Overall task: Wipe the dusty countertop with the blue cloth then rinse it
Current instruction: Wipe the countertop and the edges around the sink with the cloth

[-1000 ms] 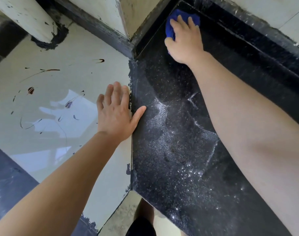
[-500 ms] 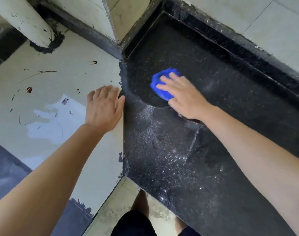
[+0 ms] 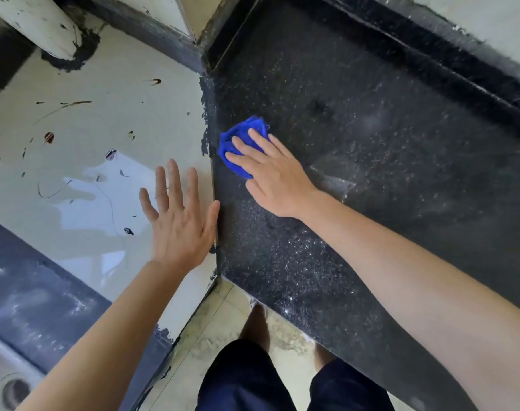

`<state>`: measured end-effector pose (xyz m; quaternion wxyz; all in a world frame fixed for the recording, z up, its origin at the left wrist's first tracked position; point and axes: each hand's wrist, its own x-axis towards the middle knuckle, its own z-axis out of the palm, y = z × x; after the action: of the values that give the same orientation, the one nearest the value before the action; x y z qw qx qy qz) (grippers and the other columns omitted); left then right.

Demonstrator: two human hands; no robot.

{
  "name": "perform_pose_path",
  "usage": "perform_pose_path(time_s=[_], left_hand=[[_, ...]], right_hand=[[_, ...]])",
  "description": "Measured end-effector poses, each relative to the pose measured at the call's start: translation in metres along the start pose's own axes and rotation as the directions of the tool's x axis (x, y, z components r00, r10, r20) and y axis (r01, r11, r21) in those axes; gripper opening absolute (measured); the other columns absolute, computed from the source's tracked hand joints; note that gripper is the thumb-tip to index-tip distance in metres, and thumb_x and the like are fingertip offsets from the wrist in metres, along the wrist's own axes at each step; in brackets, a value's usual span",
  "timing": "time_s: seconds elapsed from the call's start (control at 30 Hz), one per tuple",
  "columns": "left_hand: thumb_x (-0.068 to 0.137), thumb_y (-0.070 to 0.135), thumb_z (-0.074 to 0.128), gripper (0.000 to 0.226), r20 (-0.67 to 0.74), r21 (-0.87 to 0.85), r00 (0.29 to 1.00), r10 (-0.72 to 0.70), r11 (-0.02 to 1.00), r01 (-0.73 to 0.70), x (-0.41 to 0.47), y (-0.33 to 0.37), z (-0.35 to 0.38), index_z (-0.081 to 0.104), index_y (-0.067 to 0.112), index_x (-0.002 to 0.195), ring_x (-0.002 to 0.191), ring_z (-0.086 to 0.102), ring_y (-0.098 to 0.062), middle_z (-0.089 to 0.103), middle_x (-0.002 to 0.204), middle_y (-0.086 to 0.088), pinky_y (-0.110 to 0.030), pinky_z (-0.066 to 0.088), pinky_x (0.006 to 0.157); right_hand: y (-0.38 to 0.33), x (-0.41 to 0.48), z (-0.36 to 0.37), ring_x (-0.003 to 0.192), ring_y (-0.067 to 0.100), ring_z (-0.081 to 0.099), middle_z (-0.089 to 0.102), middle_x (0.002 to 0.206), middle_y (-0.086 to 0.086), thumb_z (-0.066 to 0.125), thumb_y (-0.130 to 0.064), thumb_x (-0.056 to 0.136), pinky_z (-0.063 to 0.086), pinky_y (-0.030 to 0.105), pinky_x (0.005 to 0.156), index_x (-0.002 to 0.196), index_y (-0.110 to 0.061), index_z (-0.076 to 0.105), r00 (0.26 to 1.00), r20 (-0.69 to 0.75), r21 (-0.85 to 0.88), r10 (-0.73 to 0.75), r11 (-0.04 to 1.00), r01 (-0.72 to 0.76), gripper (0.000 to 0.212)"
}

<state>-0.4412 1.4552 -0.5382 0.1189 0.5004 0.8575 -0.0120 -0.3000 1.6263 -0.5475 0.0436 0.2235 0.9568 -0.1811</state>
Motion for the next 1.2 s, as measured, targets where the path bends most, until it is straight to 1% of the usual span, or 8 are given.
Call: perform_pose_path(time_s=[0.13,0.23,0.43,0.77,0.87,1.0,1.1,1.2], left_hand=[[0.100,0.053,0.015,0.062,0.073,0.016,0.997,0.026,0.999,-0.027,-0.005,0.013,0.004,0.022,0.022,0.153,0.151,0.010,-0.031,0.015,0.163,-0.009,-0.063,0.007,0.116],[0.099,0.054,0.013,0.057,0.084,-0.053,0.996,0.022,0.998,-0.018,-0.002,0.019,0.002,0.026,0.026,0.147,0.150,0.012,-0.026,0.022,0.160,-0.002,-0.063,0.007,0.116],[0.098,0.058,0.011,0.059,0.130,-0.041,0.991,0.036,0.999,-0.031,-0.001,0.016,-0.004,0.021,0.030,0.149,0.151,0.007,-0.026,0.015,0.163,-0.001,-0.060,0.002,0.118],[0.102,0.052,0.022,0.056,0.110,-0.060,0.994,0.008,0.998,-0.001,-0.003,0.020,0.000,0.019,0.028,0.152,0.152,0.005,-0.026,0.011,0.165,-0.003,-0.056,0.003,0.119],[0.102,0.052,0.024,0.054,0.100,-0.064,0.995,0.027,0.998,-0.021,-0.003,0.019,0.001,0.020,0.027,0.150,0.152,0.005,-0.026,0.012,0.164,-0.003,-0.056,0.004,0.118],[0.100,0.051,0.032,0.058,0.110,-0.036,0.994,0.025,0.999,-0.022,-0.001,0.018,0.002,0.020,0.025,0.150,0.151,0.006,-0.029,0.012,0.164,-0.005,-0.058,0.006,0.118],[0.100,0.050,0.033,0.053,0.106,-0.036,0.993,0.049,0.998,-0.046,-0.001,0.016,0.002,0.024,0.025,0.146,0.150,0.009,-0.031,0.016,0.162,-0.005,-0.060,0.010,0.117],[0.101,0.046,0.030,0.046,0.086,-0.038,0.994,0.074,0.997,-0.071,0.000,0.012,-0.001,0.028,0.025,0.142,0.149,0.013,-0.029,0.020,0.159,-0.003,-0.059,0.010,0.116]], right_hand=[[0.044,0.007,-0.019,0.151,0.026,0.021,0.032,0.160,-0.001,0.041,-0.019,0.093,0.014,0.043,0.122,0.149,-0.026,0.043,0.993,0.052,-0.013,-0.110,0.994,0.111,0.056],[0.087,0.016,-0.035,0.145,0.034,0.031,0.040,0.155,0.007,0.031,-0.024,0.087,0.030,0.049,0.114,0.144,-0.020,0.049,0.990,-0.072,-0.030,0.125,0.991,-0.127,0.060],[0.069,0.047,-0.038,0.153,0.030,0.003,0.015,0.166,0.002,0.036,-0.025,0.099,0.008,0.047,0.124,0.156,-0.022,0.026,0.872,-0.095,0.118,0.480,0.875,-0.469,0.058],[0.035,-0.029,-0.010,0.153,0.020,0.013,0.028,0.161,-0.007,0.040,-0.020,0.094,0.008,0.041,0.124,0.149,-0.029,0.040,0.995,0.045,0.082,-0.085,0.993,0.081,0.056],[0.104,-0.085,-0.025,0.149,0.032,0.024,0.037,0.158,0.004,0.032,-0.021,0.086,0.022,0.050,0.120,0.145,-0.019,0.047,0.977,-0.073,0.083,0.202,0.977,-0.196,0.061],[0.157,-0.140,-0.039,0.151,0.036,0.015,0.027,0.162,0.009,0.029,-0.022,0.085,0.018,0.050,0.121,0.150,-0.016,0.039,0.735,-0.117,0.251,0.668,0.736,-0.629,0.066],[0.133,-0.136,-0.029,0.151,0.036,0.012,0.023,0.163,0.009,0.029,-0.023,0.089,0.015,0.048,0.122,0.154,-0.016,0.033,0.609,-0.151,0.247,0.778,0.627,-0.739,0.065],[0.069,-0.113,-0.009,0.151,0.034,0.013,0.023,0.164,0.006,0.032,-0.021,0.092,0.017,0.049,0.122,0.154,-0.018,0.032,0.671,-0.181,0.202,0.719,0.695,-0.690,0.062]])
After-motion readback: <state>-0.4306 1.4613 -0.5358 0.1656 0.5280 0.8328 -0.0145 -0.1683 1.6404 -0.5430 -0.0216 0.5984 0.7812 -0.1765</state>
